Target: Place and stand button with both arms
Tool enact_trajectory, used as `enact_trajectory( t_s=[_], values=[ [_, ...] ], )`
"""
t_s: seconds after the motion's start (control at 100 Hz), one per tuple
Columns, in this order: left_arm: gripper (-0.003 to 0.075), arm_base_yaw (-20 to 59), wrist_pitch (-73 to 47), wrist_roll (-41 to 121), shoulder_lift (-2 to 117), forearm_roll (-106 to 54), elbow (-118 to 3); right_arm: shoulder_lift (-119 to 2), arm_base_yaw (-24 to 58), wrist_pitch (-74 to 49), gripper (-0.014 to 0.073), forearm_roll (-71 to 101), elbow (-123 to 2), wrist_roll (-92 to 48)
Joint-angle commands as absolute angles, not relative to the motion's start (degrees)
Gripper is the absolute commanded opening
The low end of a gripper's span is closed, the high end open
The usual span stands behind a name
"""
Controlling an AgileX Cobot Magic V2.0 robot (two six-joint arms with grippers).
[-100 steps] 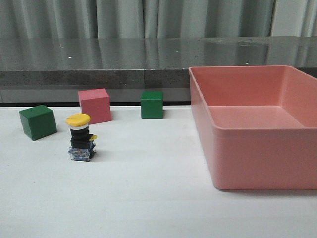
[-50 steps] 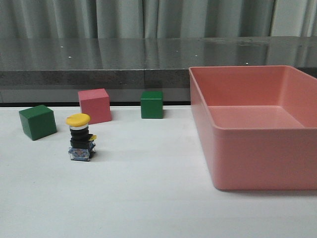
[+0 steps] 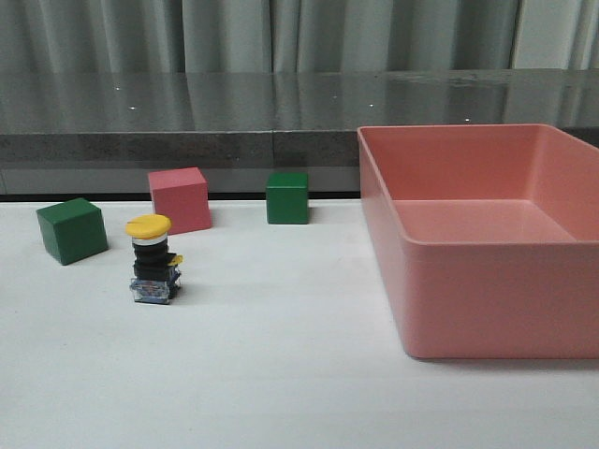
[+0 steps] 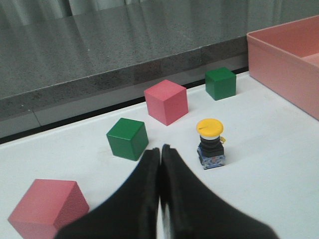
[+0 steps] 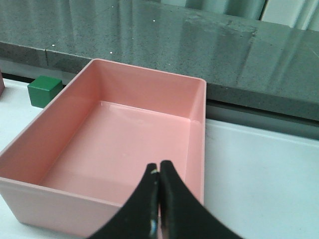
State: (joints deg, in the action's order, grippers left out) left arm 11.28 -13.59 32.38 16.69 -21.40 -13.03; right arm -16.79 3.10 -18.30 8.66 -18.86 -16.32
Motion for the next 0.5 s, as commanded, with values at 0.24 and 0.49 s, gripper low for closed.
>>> enact_trajectory(
  t_s=[0.24, 0.49],
  values=[
    [-0.0020, 8.17, -9.46, 6.94, 4.01, 2.23, -9.29, -17.24, 2.66, -14.10, -0.0076, 9.07, -20.38, -16.24],
    [-0.0020, 0.75, -8.55, -0.85, -1.96, 4.18, -1.82, -17.24, 2.66, -14.10, -0.0076, 9.07, -20.38, -16.24]
  ],
)
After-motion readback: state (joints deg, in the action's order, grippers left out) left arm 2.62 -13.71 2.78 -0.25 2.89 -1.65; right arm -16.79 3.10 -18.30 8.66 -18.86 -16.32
